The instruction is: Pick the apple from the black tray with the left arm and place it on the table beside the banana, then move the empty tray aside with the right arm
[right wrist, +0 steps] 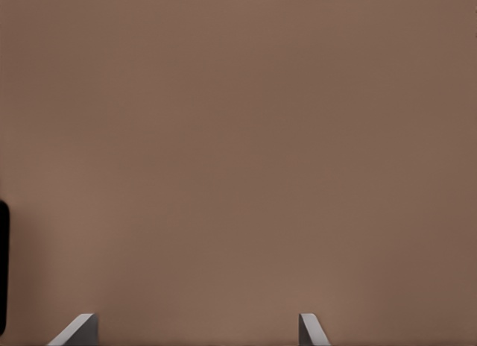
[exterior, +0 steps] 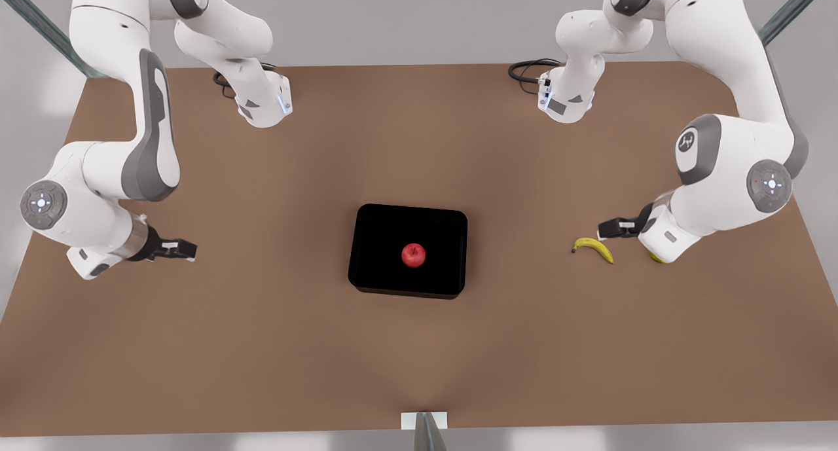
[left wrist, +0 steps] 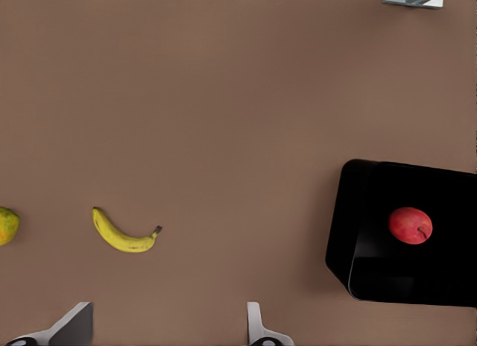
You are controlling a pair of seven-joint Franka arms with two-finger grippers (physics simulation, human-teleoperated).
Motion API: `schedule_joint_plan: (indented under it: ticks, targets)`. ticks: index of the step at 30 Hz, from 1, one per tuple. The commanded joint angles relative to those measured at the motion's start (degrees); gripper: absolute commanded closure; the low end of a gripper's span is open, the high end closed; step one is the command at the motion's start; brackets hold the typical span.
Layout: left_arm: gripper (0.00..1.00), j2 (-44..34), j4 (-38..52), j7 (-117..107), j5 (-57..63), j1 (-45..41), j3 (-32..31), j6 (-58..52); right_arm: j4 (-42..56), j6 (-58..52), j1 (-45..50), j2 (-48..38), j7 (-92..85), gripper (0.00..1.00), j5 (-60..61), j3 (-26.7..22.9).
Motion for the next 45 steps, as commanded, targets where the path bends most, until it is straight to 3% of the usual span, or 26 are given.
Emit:
schedule_joint_plan:
  ticks: [1,4,5,8,12,14,16,18,21,24,33,45]
  targets:
    - [0.0,0.0,-0.6,-6.4,0.4,-0.1,-0.1,4.6,-0.2,2.9,0.0,-0.2,0.2,0.0,0.3,0.0]
    - [0.0,3.1,-0.6,-2.1,2.9,0.9,0.0,9.9,1.5,3.5,0.1,3.9,0.1,0.0,-0.1,0.0]
    - [0.0,3.3,1.7,0.0,5.3,-4.9,-1.2,10.6,3.0,7.1,0.1,7.8,0.0,0.0,0.0,0.0]
    - [0.0,3.5,2.5,-22.9,6.7,-21.5,-1.3,10.2,3.3,12.7,0.1,12.4,0.2,0.0,0.0,0.0]
    - [0.0,5.7,2.5,-41.2,9.7,-32.6,-1.3,11.9,8.9,0.5,0.0,7.0,0.0,0.0,0.7,-0.8]
    - [0.0,8.5,2.5,-48.6,9.6,-34.6,-1.3,18.4,8.9,-2.2,-0.4,5.4,0.0,0.0,0.7,-0.8]
    - [0.0,16.5,6.1,-52.7,9.7,-35.7,-1.3,28.0,8.9,-2.6,-0.6,5.4,0.1,0.0,0.8,-0.1]
    - [0.0,29.9,21.9,-52.1,12.5,-36.7,-0.5,28.1,8.9,-2.6,-0.6,5.5,0.2,0.0,0.9,0.1]
    - [0.0,32.5,22.4,-50.5,15.0,-37.2,0.9,32.4,8.9,-2.6,-0.6,5.6,0.2,0.0,0.9,0.1]
    - [0.0,32.8,22.0,-50.4,15.3,-37.8,0.9,33.1,8.9,-2.6,-0.6,5.6,0.2,0.0,0.8,0.1]
    - [0.0,32.8,8.5,-52.9,19.4,-40.8,1.7,36.7,8.9,-2.6,-0.7,5.6,0.2,0.0,0.9,0.0]
    - [0.0,33.7,5.0,-52.8,19.3,-41.3,1.7,42.5,8.9,-2.6,-0.7,5.6,0.2,0.0,0.9,0.1]
